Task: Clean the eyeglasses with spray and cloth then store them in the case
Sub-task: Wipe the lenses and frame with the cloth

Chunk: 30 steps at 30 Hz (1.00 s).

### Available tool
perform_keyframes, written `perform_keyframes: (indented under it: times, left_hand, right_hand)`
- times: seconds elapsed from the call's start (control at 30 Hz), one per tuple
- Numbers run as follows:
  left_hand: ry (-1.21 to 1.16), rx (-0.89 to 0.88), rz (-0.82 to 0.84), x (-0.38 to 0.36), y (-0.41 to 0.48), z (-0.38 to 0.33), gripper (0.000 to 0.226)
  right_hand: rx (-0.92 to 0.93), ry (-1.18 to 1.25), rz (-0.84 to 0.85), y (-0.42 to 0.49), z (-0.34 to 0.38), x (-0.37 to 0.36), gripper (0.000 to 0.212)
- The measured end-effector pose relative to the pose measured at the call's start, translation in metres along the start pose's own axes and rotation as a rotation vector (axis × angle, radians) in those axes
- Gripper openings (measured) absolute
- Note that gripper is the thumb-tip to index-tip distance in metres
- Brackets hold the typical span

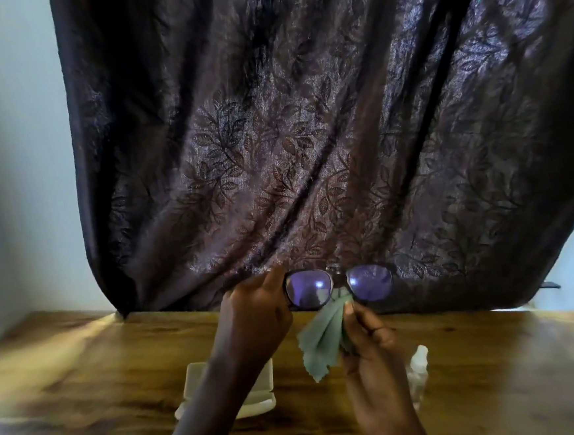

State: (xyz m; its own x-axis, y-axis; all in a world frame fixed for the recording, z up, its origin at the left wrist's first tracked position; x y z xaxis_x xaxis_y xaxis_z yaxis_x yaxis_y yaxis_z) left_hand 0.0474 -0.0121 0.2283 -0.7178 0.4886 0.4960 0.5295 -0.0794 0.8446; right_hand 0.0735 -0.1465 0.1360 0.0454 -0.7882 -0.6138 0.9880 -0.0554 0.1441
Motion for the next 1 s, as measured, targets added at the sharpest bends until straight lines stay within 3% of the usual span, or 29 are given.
perform_keyframes:
  times: [0.17, 0.27, 0.33, 0.4, 0.53, 0.67, 1.0]
  left_hand:
    - [0.042, -0.015, -0.049, 0.005, -0.002, -0.005, 0.032]
    - [0.103, -0.078, -0.031, 0.002, -0.006, -0.012, 0.031]
    - [0.096, -0.078, -0.013, 0.0, -0.008, -0.014, 0.028]
    - [0.028, -0.053, 0.013, 0.0, -0.007, -0.01, 0.023]
    - [-0.229, -0.083, 0.134, -0.006, -0.008, 0.0, 0.022]
    - [-0.415, -0.091, 0.177, -0.005, -0.008, 0.004, 0.021]
    - [-0.428, -0.064, 0.078, -0.003, -0.002, 0.005, 0.014]
  right_hand:
    - [-0.03, 0.107, -0.056, -0.005, -0.003, -0.019, 0.023]
    - [-0.009, 0.116, -0.113, -0.003, 0.001, -0.02, 0.017]
    - [0.022, 0.088, -0.113, -0.002, 0.003, -0.021, 0.024]
    - [0.037, 0.064, -0.12, -0.002, 0.004, -0.021, 0.028]
    - [0.047, 0.023, -0.178, 0.0, 0.008, -0.012, 0.014]
    - [0.047, -0.007, -0.182, 0.002, 0.008, -0.011, 0.018]
    - [0.038, 0.011, -0.18, -0.008, -0.017, -0.022, 0.022]
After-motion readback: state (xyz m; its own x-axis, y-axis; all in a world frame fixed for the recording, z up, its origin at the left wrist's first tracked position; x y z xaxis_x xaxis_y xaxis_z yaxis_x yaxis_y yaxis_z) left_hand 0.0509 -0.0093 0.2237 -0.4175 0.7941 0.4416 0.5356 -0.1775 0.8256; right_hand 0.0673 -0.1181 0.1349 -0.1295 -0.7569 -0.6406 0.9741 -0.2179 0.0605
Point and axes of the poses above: each hand's wrist, its own y-axis towards the middle knuckle, its own x-axis out of the back of the hand, z = x × y, the point moved 7 cm from there along y, towards the middle knuckle, and after that the axes turned 2 degrees about z, right-handed, at the moved point
